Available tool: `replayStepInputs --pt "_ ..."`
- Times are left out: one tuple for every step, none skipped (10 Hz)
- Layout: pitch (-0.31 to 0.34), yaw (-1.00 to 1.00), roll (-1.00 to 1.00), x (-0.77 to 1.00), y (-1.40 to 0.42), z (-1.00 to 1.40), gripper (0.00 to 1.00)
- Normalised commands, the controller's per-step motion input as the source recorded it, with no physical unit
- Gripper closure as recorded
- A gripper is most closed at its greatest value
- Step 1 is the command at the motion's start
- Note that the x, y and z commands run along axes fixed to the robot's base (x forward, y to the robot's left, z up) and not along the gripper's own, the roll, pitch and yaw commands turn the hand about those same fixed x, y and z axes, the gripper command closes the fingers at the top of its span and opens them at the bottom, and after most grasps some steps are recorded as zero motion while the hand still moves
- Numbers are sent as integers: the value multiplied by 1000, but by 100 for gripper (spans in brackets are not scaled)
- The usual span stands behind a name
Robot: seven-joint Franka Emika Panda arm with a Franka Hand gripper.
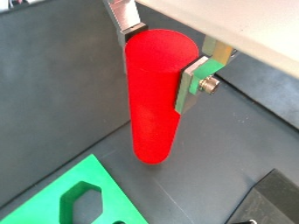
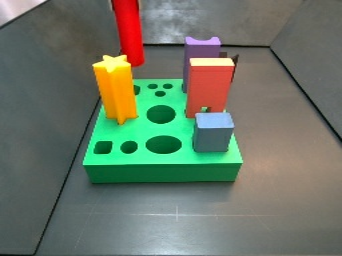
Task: Pick up the round object. Move up. Move to above the board. Insert the round object.
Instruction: Move to above the board.
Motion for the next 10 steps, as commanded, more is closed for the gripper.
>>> replayStepInputs --pt "36 -149 -60 -77 19 1000 100" --pt "47 -95 -52 -42 23 825 100" --pt "61 -72 -46 -16 25 671 100" --pt "76 -58 -41 -1 25 511 100" --pt "81 -49 -37 6 24 349 100" --pt "455 -313 103 500 -1000 391 100" --pt "444 -305 105 504 -1000 358 100" --pt "423 -114 95 549 -1000 360 100" --pt "363 -72 51 561 -1000 358 100" --pt "244 -26 11 557 -1000 360 100"
